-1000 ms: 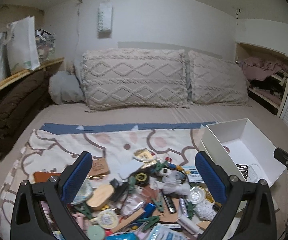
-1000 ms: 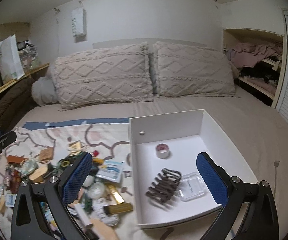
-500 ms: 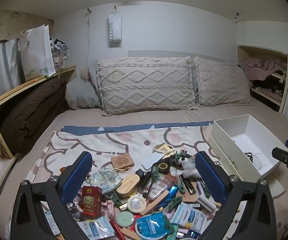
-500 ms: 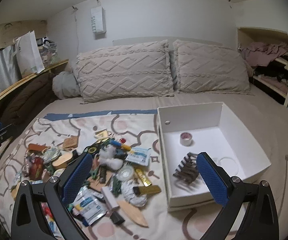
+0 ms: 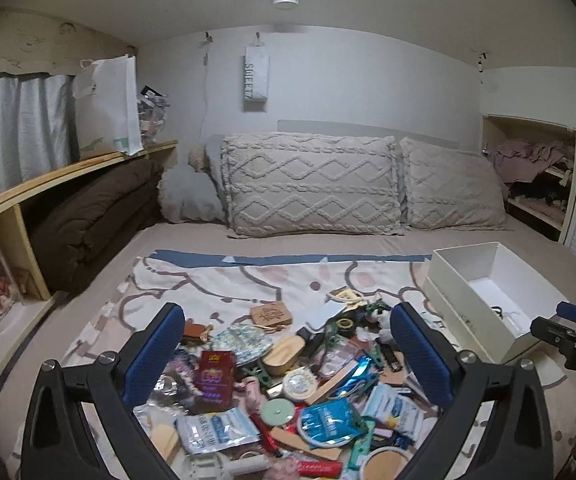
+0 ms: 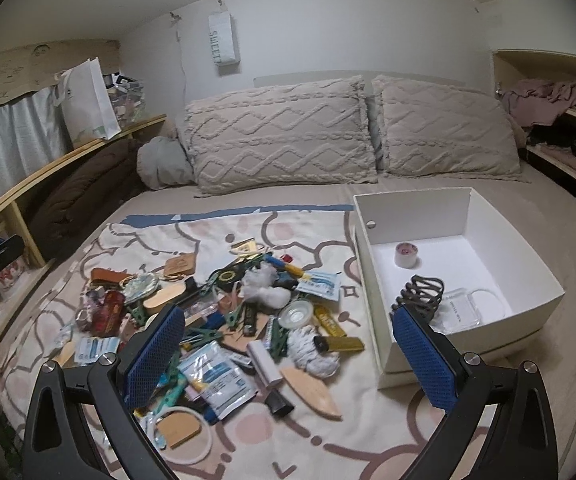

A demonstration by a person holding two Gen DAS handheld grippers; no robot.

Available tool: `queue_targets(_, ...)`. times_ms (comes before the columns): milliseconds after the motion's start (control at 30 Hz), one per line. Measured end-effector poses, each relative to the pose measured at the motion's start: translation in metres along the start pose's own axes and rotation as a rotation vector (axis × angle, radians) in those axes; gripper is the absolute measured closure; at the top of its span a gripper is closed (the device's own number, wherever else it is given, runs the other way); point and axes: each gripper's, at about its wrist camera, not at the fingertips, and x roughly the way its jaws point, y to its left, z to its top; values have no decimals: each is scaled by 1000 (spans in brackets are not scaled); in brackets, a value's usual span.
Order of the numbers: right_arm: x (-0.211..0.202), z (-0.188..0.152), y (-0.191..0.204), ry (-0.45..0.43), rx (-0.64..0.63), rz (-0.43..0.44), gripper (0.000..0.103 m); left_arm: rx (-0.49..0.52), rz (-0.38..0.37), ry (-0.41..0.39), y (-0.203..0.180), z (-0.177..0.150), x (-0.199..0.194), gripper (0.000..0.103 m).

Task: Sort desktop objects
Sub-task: 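Move both tools back over the pile of items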

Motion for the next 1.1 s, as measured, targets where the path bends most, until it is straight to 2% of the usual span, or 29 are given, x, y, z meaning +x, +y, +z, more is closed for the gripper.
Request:
queue_targets(200,3,-13,16,22,-26,19,0,22,29,4,9,-20,-6,0)
queue_targets(533,19,-42,39,102,-12,69,0,1,-11,72,16,-62,-4,0)
queue_targets(900,45,-88,62,215,-24,95,0,-2,-4,204,8,-126,11,0)
queue_targets(1100,55,-109,69,258,-33,102,0,3,8,238,4,-146,15,0)
